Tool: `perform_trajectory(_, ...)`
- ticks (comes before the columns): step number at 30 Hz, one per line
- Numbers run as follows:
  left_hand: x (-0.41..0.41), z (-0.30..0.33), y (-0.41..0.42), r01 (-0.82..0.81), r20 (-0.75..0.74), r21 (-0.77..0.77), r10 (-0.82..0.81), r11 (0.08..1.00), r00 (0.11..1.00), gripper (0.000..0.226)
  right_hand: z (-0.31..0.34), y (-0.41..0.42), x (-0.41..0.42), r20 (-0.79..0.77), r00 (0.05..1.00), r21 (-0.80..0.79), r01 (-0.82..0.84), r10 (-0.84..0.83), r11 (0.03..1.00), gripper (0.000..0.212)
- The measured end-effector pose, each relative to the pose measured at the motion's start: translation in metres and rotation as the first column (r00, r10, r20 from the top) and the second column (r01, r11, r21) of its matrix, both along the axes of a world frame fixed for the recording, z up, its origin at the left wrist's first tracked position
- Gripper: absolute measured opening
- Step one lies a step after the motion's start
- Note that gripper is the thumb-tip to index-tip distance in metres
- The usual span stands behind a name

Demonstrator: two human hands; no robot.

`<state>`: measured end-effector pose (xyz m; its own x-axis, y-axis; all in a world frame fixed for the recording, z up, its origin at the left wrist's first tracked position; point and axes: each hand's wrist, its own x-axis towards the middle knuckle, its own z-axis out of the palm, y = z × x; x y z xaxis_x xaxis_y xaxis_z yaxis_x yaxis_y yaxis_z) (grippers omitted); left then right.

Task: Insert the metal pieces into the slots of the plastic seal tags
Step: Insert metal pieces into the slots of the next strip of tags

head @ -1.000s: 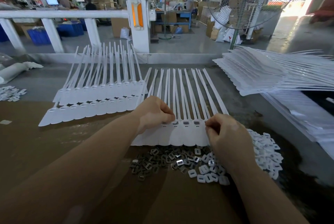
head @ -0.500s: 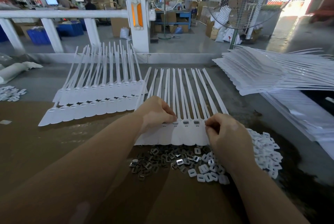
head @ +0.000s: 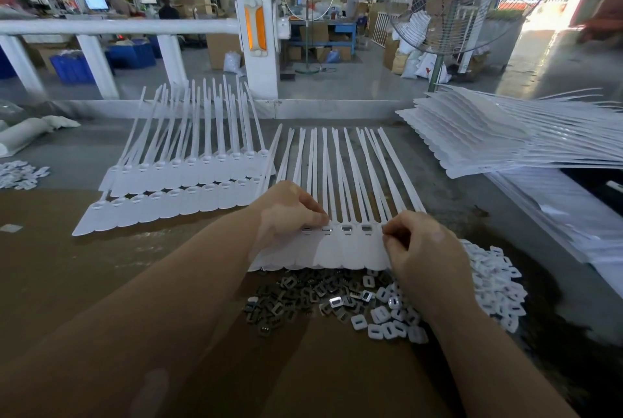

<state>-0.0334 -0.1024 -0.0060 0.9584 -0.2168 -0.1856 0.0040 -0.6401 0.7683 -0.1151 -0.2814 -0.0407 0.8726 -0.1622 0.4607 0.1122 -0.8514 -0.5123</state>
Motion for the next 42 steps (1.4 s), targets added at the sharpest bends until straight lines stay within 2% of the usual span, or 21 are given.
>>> perform_trajectory(4, 0.000, -0.001, -0.001, 0.001, 0.016, 0.005, -0.001, 1.000, 1.000, 0.010, 0.000, 0.000, 0.000, -0.002, 1.000, 0.006, 0.001, -0.001, 1.000, 0.007)
perform_trajectory(11, 0.000, 0.002, -0.002, 0.025, 0.002, 0.013, -0.025, 1.000, 1.000, 0.002, 0.001, 0.001, 0.000, -0.007, 1.000, 0.003, 0.002, -0.002, 1.000, 0.007)
perform_trajectory(16, -0.001, 0.001, -0.003, 0.032, 0.031, 0.040, -0.033, 0.999, 0.999, 0.011, 0.001, 0.001, 0.000, -0.008, 1.000, -0.003, 0.004, -0.004, 1.000, 0.007)
perform_trajectory(25, -0.001, 0.009, -0.011, 0.008, -0.009, 0.105, -0.008, 0.994, 1.000, 0.014, -0.001, 0.000, 0.000, -0.010, 1.000, -0.009, 0.006, -0.006, 1.000, 0.007)
perform_trajectory(31, -0.008, -0.001, 0.000, 0.025, 0.097, 0.042, -0.029, 0.999, 0.995, 0.013, 0.000, 0.000, 0.001, -0.008, 1.000, -0.004, 0.005, -0.005, 1.000, 0.007)
perform_trajectory(34, -0.017, -0.005, 0.002, 0.035, 0.241, 0.012, -0.037, 0.999, 0.970, 0.016, 0.000, 0.000, 0.000, -0.008, 1.000, 0.001, -0.004, 0.004, 1.000, 0.007)
perform_trajectory(36, -0.029, -0.004, -0.001, 0.093, 0.370, 0.067, -0.111, 0.993, 0.922, 0.023, 0.001, 0.000, 0.000, -0.005, 1.000, -0.002, -0.003, 0.003, 1.000, 0.006)
perform_trajectory(38, -0.043, -0.003, -0.006, 0.213, 0.423, 0.156, -0.260, 0.965, 0.868, 0.023, 0.001, 0.001, 0.000, 0.000, 1.000, -0.005, 0.001, -0.001, 1.000, 0.006)
perform_trajectory(40, -0.055, -0.002, -0.012, 0.350, 0.423, 0.267, -0.436, 0.898, 0.794, 0.012, 0.001, 0.001, 0.001, 0.003, 1.000, -0.007, 0.005, -0.005, 1.000, 0.006)
perform_trajectory(42, -0.060, -0.005, -0.017, 0.408, 0.436, 0.441, -0.588, 0.800, 0.681, 0.017, 0.001, 0.001, 0.001, -0.004, 1.000, -0.006, 0.004, -0.004, 1.000, 0.006)
